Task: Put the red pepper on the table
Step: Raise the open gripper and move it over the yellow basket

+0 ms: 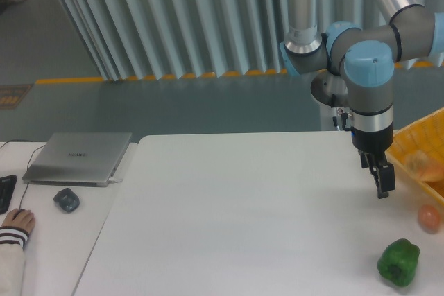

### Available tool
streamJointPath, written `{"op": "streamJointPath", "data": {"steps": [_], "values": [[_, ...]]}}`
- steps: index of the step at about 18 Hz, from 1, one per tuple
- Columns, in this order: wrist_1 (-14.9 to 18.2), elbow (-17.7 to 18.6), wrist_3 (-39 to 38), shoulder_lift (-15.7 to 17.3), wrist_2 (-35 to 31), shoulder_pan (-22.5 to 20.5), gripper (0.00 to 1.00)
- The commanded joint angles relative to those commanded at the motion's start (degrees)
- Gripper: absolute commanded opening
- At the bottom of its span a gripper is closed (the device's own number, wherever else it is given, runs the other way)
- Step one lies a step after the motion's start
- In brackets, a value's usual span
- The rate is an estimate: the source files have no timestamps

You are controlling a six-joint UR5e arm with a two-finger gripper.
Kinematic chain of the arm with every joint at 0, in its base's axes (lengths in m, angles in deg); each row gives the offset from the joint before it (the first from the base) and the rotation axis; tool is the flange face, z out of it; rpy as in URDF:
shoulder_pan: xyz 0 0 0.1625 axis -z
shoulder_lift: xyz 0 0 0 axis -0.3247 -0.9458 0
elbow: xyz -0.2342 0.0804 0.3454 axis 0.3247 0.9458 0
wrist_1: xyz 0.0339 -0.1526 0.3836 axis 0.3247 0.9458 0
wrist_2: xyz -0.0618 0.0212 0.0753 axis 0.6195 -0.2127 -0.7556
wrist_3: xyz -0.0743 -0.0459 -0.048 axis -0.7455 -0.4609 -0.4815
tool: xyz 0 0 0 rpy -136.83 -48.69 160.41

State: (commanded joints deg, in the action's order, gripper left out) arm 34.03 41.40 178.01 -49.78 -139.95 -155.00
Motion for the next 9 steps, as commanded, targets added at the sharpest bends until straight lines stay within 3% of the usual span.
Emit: {"op": "streamJointPath", "data": {"steps": [5, 9], "values": [[0.0, 0.3, -3.0, 0.0, 0.4, -0.3, 1.0], [-0.4, 2.6, -3.0, 1.3, 0.3, -2.2, 1.0]]}}
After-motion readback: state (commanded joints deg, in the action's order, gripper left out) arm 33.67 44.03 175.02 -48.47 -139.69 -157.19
